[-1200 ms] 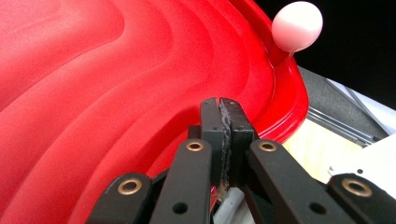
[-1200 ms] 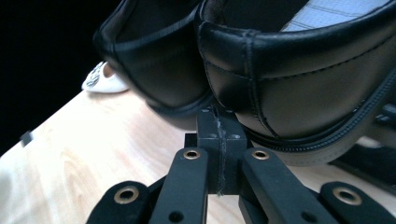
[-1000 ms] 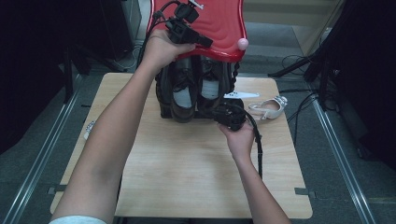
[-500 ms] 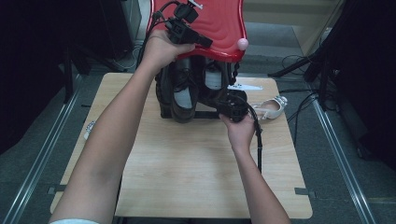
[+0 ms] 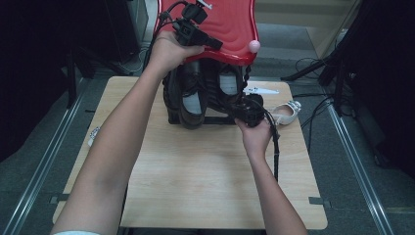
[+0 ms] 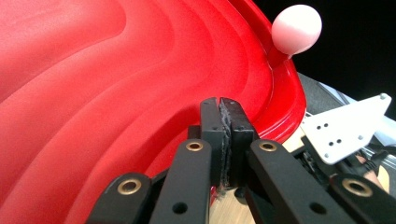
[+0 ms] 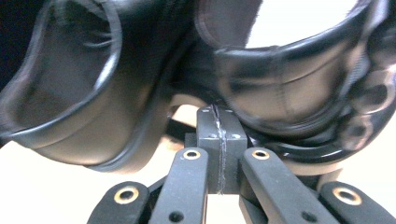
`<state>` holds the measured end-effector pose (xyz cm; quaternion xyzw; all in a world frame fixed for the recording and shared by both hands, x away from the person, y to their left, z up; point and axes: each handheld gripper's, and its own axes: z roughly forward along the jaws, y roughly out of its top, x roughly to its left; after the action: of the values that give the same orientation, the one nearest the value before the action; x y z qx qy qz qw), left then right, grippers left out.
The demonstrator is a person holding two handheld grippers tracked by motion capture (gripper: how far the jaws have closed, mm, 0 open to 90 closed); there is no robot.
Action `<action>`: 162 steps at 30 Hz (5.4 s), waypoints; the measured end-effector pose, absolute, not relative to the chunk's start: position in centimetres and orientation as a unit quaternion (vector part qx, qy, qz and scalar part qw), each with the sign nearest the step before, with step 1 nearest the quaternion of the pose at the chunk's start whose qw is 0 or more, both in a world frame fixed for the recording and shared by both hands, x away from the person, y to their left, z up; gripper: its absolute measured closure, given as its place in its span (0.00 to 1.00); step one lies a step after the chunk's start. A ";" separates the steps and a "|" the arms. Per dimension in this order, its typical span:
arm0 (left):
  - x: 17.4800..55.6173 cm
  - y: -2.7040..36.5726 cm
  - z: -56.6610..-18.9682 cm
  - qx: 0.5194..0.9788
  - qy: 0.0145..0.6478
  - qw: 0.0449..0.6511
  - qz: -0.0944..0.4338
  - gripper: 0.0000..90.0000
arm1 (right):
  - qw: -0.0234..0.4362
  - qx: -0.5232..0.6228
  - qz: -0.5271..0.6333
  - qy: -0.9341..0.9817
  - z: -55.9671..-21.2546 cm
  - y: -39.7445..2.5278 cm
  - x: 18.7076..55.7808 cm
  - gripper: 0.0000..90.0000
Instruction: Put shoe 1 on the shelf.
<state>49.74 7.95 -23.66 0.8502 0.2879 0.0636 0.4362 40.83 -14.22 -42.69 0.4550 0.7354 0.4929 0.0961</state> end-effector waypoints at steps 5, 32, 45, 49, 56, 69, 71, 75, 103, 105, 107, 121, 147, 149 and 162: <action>49.7 7.9 -23.7 0.850 0.288 0.437 0.063 0.99 | 0.080 0.430 0.499 0.748 -42.3 -13.5 39.3 1.00; 49.8 8.0 -23.7 0.849 0.289 0.438 0.059 0.99 | 0.017 0.351 0.487 0.800 -43.9 -7.9 35.1 1.00; 49.7 8.0 -23.7 0.852 0.284 0.436 0.066 0.99 | 0.010 0.348 0.491 0.798 -43.6 -6.3 36.3 1.00; 49.7 8.0 -23.7 0.851 0.285 0.436 0.067 0.99 | 0.014 0.343 0.484 0.805 -43.4 -6.2 36.4 1.00; 49.7 8.0 -23.7 0.849 0.287 0.438 0.066 0.99 | 0.014 0.350 0.479 0.805 -42.8 -6.4 37.3 1.00; 49.7 8.0 -23.7 0.848 0.289 0.439 0.066 0.99 | 0.018 0.373 0.493 0.786 -41.8 -5.0 40.1 1.00; 49.6 8.0 -23.7 0.849 0.288 0.439 0.067 0.99 | 0.021 0.374 0.490 0.787 -41.7 -4.5 40.4 1.00; 49.5 8.1 -23.7 0.849 0.285 0.439 0.073 0.98 | 0.015 0.375 0.497 0.782 -41.8 -3.8 40.8 1.00; 49.0 8.0 -23.7 0.846 0.291 0.438 0.091 0.96 | -0.017 0.369 0.504 0.780 -42.2 -3.3 40.3 1.00; 48.8 8.0 -23.6 0.845 0.291 0.439 0.092 0.94 | -0.017 0.361 0.508 0.781 -42.3 -4.2 39.2 1.00; 48.6 8.3 -23.5 0.841 0.292 0.447 0.085 0.90 | -0.014 0.357 0.506 0.785 -42.4 -4.8 38.4 1.00; 44.4 10.7 -22.1 0.850 0.278 0.443 0.063 0.66 | -0.008 0.338 0.515 0.788 -43.6 -9.7 34.1 0.74; 37.1 14.4 -32.0 0.855 0.265 0.445 0.035 0.50 | 0.026 0.383 0.495 0.780 -47.1 -16.7 31.8 0.62; 36.7 14.5 -32.6 0.855 0.265 0.444 0.030 0.50 | 0.029 0.386 0.492 0.780 -47.2 -17.0 31.6 0.61; 34.0 16.6 -37.5 0.843 0.291 0.452 0.027 0.47 | 0.034 0.400 0.494 0.771 -47.6 -19.0 30.7 0.58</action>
<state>34.01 16.60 -37.47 0.8428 0.2912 0.0265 0.4519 30.72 -18.95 -47.64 0.4003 0.7714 0.4935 0.0340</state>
